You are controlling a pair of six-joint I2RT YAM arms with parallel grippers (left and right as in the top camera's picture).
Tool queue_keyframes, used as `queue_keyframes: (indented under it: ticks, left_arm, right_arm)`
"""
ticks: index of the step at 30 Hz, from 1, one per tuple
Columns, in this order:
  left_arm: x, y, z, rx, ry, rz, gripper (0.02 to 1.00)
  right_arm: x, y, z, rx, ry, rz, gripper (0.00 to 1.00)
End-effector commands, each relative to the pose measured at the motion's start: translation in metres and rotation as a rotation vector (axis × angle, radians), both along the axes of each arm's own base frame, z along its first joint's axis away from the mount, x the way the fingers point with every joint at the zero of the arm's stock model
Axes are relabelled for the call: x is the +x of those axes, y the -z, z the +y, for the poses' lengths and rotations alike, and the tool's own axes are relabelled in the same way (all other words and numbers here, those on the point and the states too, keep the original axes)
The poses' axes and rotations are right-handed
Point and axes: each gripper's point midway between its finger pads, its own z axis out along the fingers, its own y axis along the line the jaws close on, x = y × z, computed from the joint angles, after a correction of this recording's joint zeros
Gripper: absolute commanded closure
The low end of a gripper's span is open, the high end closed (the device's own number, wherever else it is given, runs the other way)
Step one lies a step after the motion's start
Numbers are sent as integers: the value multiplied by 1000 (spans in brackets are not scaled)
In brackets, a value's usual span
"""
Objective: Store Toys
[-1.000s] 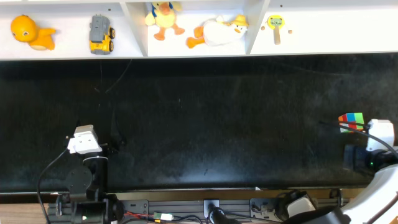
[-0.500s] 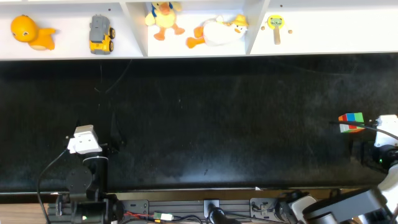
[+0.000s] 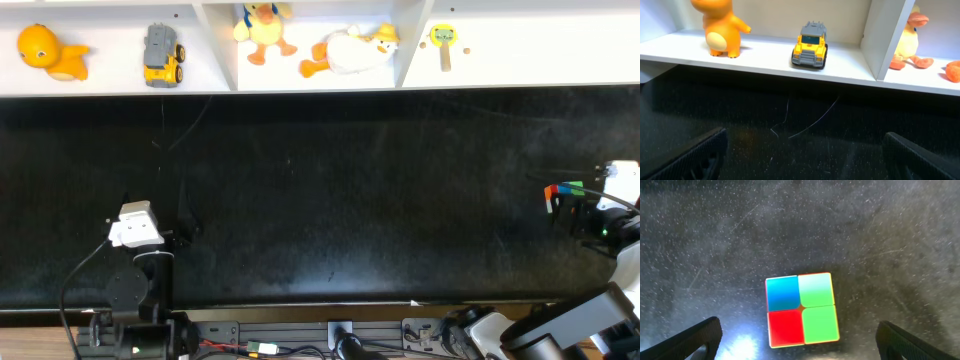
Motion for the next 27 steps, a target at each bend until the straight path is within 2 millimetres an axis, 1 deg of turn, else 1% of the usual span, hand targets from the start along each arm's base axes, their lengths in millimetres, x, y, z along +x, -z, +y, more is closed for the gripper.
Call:
queue_keyframes:
  ticks: [1,6,11,18,23,24,27]
  left_arm:
    - [0,-1,-1,19,4,-5,20]
    - [0,-1,-1,19,4,-5,20]
    - [0,-1,-1,19,4,-5,20]
    - [0,-1,-1,19,4,-5,20]
    - [0,-1,-1,19,4,-5,20]
    - [0,-1,-1,19,4,-5,20]
    - [0,-1,-1,19,4,-5,20]
  right_arm:
    - [2,4,6,72,41,-5,5]
    - [0,18,6,86,45,43,3]
    - [5,21,7,76,31,46,5]
    - [12,31,12,58,-1,86,3]
    - [9,34,9,41,20,119,1]
    - [8,35,8,36,24,125,5]
    - [5,37,5,19,35,146,69]
